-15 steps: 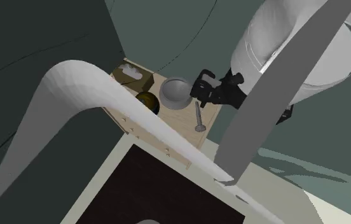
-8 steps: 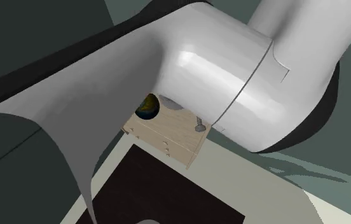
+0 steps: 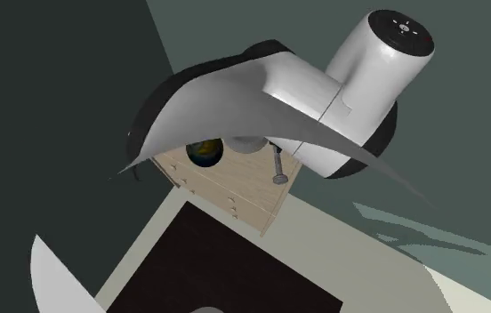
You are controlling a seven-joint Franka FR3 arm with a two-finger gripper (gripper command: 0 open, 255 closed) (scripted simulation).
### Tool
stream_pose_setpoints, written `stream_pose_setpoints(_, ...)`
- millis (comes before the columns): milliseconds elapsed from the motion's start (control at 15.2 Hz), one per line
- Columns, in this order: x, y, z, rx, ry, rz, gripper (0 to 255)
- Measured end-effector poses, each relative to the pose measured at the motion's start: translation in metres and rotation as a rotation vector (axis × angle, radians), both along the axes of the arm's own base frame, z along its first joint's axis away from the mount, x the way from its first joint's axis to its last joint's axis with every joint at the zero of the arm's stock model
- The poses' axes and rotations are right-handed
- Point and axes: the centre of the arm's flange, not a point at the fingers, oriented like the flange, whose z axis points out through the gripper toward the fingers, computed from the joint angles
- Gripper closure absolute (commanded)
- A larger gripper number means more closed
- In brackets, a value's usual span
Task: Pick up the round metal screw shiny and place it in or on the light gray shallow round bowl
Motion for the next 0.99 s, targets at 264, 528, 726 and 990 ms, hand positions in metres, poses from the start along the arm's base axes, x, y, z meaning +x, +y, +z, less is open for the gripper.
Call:
stream_pose_setpoints(264,0.023,0.011,-0.046,0.002,0.019,0.054,0)
stream_pose_setpoints(528,0.044,0.02,-0.094,0.004,0.038,0.108,0)
stream_pose_setpoints(726,0.061,0.03,-0.132,0.006,0.052,0.148,0)
stream_pose_setpoints(990,0.078,0.041,-0.178,0.008,0.071,0.202,0)
